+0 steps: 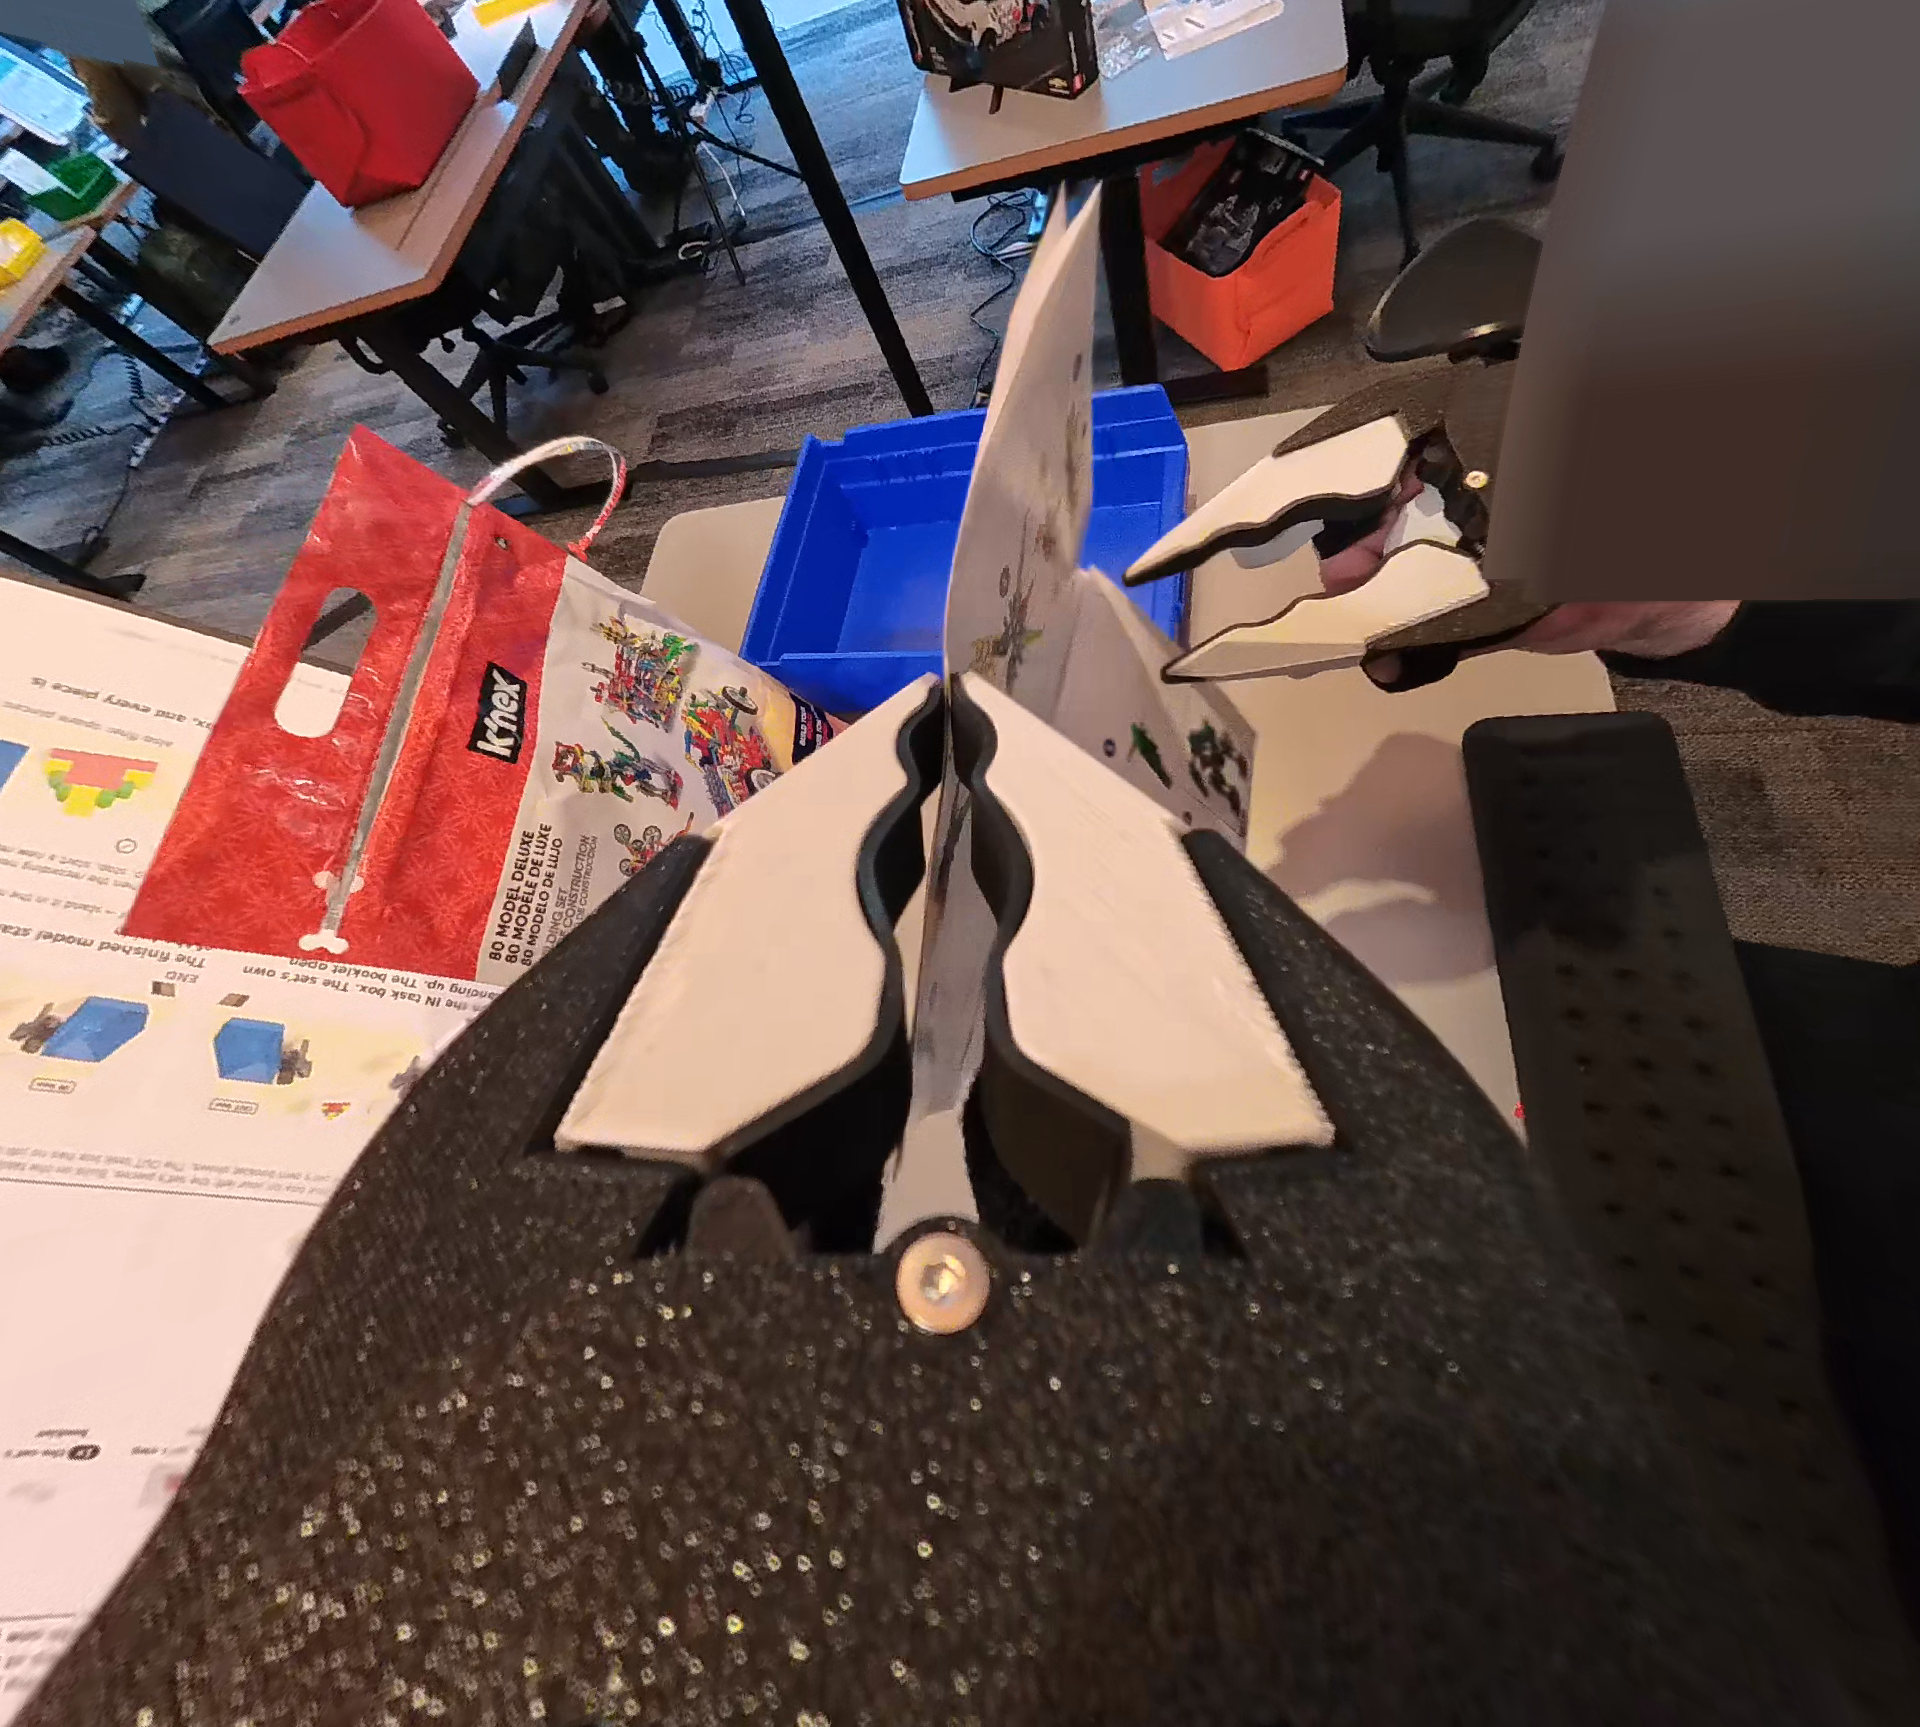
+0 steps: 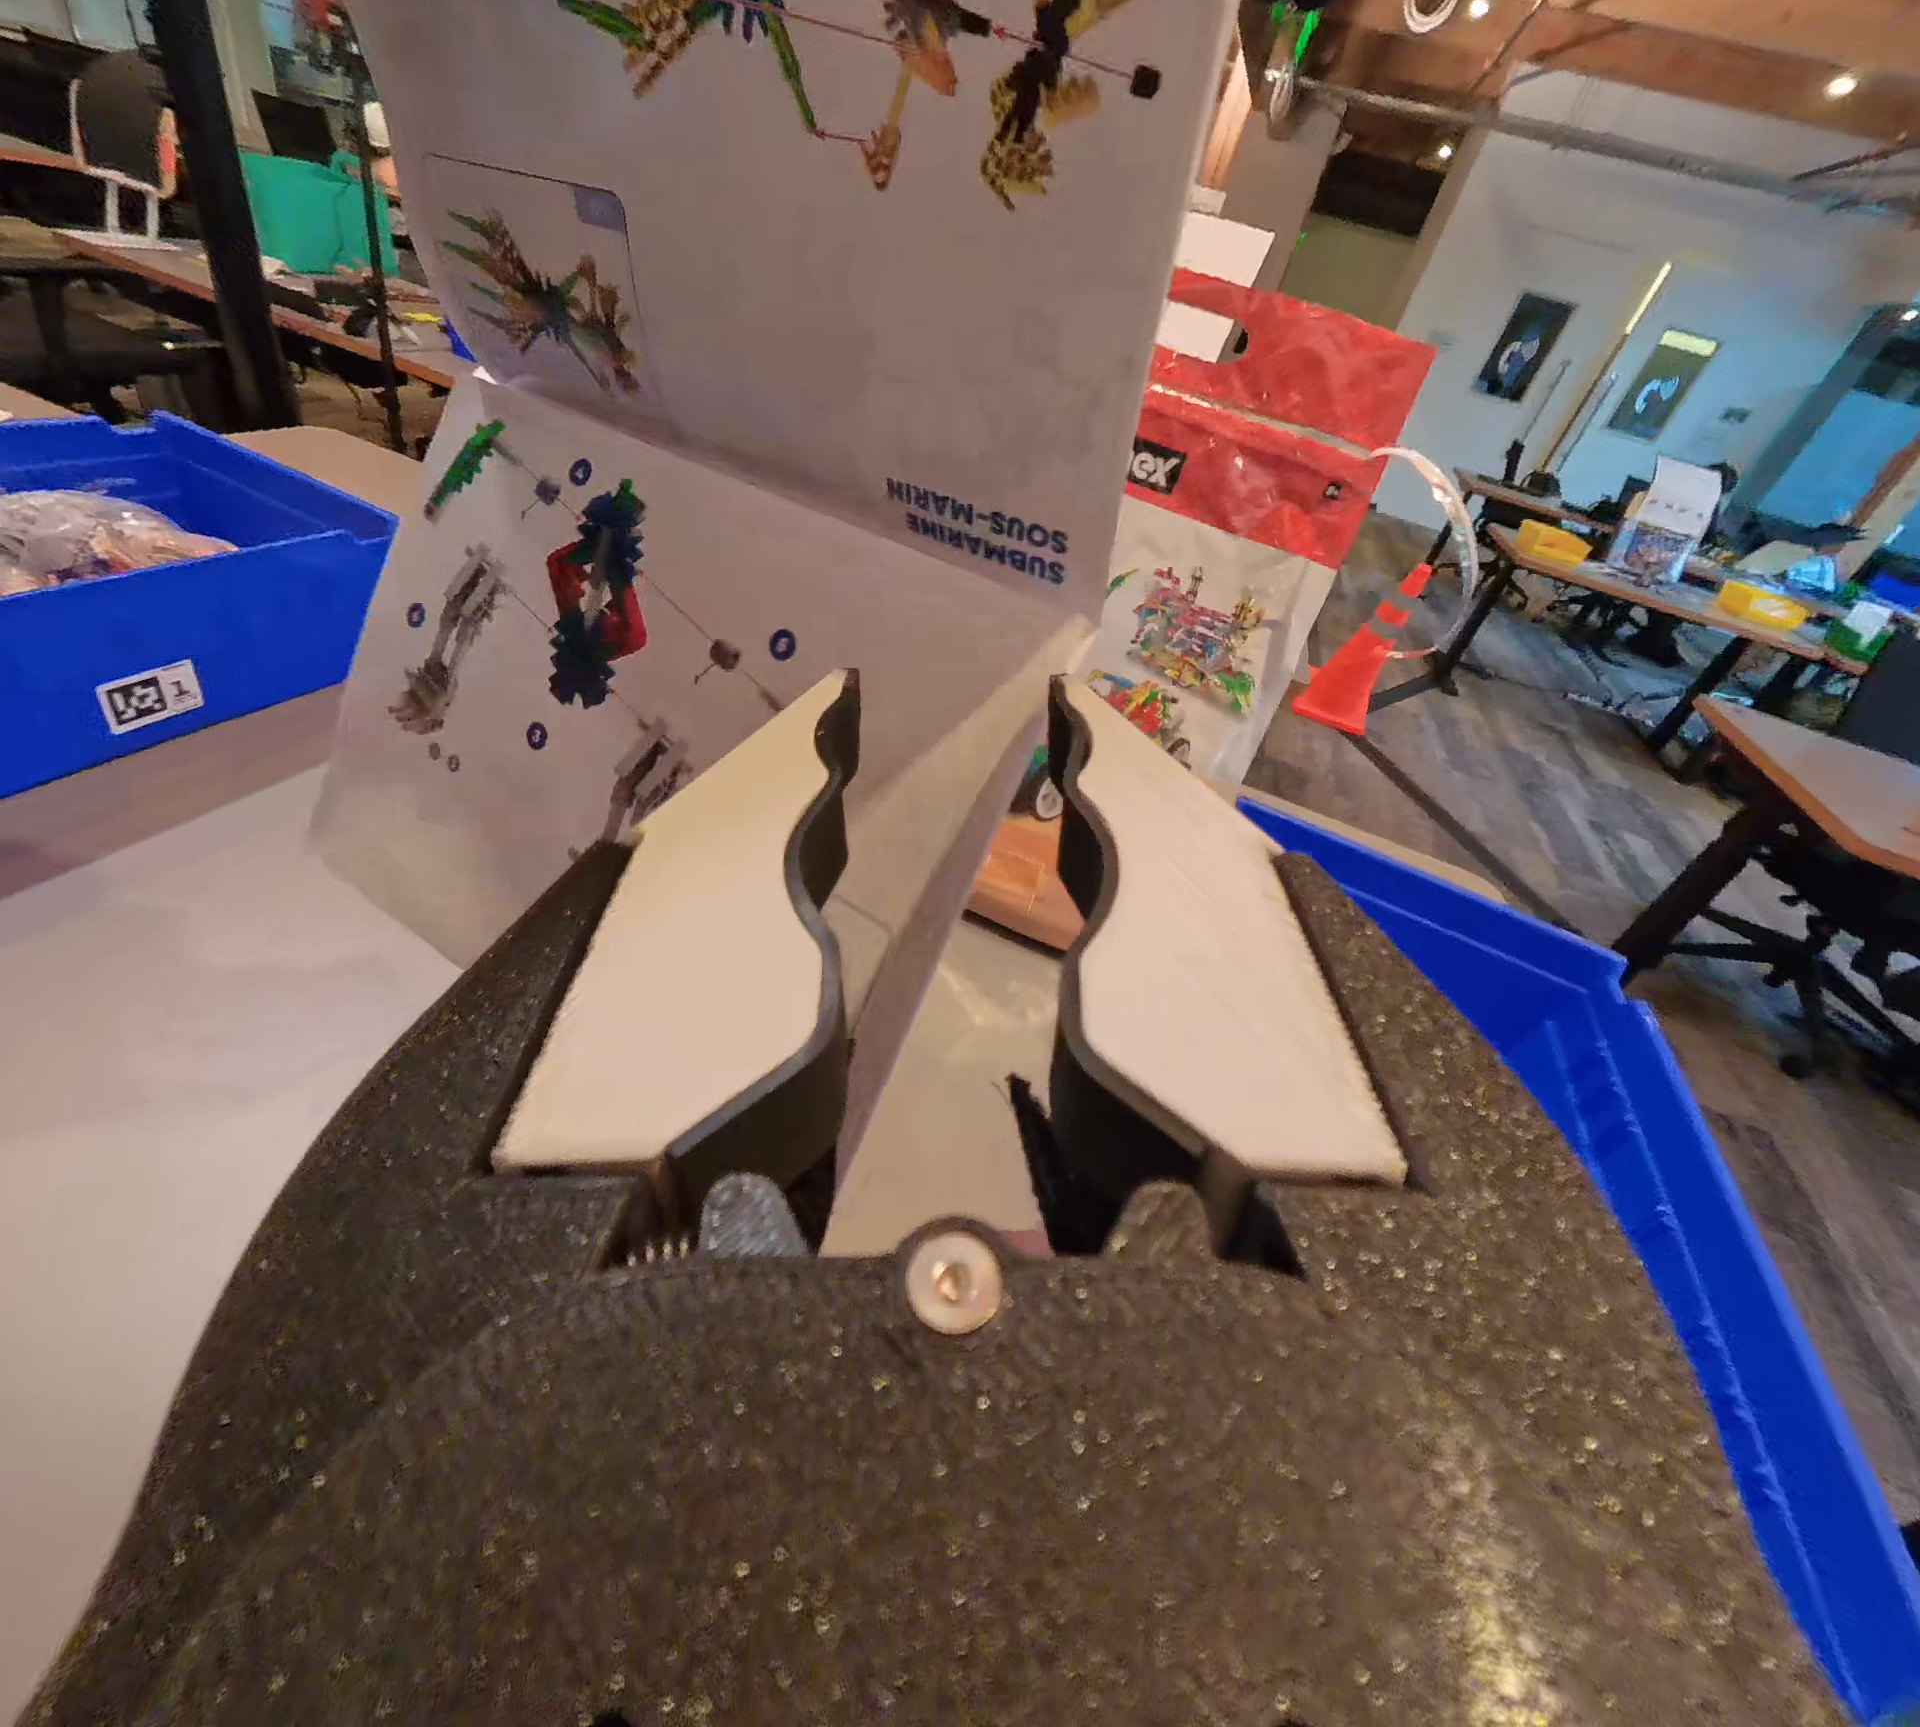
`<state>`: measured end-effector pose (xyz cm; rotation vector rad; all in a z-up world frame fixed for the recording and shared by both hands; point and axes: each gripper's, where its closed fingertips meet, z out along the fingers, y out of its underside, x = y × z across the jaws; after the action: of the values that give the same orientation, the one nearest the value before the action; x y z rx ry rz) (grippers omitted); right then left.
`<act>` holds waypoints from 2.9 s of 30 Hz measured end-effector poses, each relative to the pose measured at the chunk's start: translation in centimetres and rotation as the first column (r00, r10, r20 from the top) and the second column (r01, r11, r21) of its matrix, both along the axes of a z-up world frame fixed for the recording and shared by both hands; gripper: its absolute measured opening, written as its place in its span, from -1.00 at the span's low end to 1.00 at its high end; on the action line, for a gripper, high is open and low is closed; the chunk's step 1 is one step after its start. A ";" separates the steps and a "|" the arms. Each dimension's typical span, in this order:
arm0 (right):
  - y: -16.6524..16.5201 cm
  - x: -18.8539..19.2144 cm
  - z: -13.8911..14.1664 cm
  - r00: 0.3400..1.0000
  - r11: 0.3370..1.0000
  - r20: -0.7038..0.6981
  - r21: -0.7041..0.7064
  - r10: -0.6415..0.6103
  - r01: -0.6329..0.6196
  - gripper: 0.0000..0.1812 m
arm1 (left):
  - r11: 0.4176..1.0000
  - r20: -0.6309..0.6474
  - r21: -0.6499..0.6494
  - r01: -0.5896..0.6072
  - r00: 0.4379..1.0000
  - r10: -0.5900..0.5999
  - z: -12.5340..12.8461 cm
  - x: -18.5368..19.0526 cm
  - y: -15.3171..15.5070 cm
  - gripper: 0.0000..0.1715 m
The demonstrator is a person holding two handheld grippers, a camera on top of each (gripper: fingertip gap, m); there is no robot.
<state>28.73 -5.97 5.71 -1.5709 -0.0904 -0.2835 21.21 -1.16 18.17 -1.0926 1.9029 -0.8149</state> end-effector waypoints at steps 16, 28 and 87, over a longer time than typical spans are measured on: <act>1.3 2.0 1.0 0.998 0.999 0.034 0.026 -0.046 0.045 -0.31 | 0.999 0.003 -0.026 0.043 0.999 -0.043 0.9 0.6 -1.0 -1.00; 0.9 1.2 1.3 0.994 0.996 0.089 0.076 -0.057 0.050 -0.57 | 0.997 0.003 -0.054 0.049 0.999 -0.049 1.0 0.6 -1.1 -1.00; -13.7 -17.2 -20.8 0.663 0.429 -0.379 -0.537 0.646 -0.726 -1.00 | 0.862 -0.505 -0.502 0.070 0.786 -0.358 -35.2 -11.6 -18.4 -0.42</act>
<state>11.51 -19.66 -15.13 -2.0923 -0.8212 0.5850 9.58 -19.54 -17.00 -1.5675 2.4649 -1.2133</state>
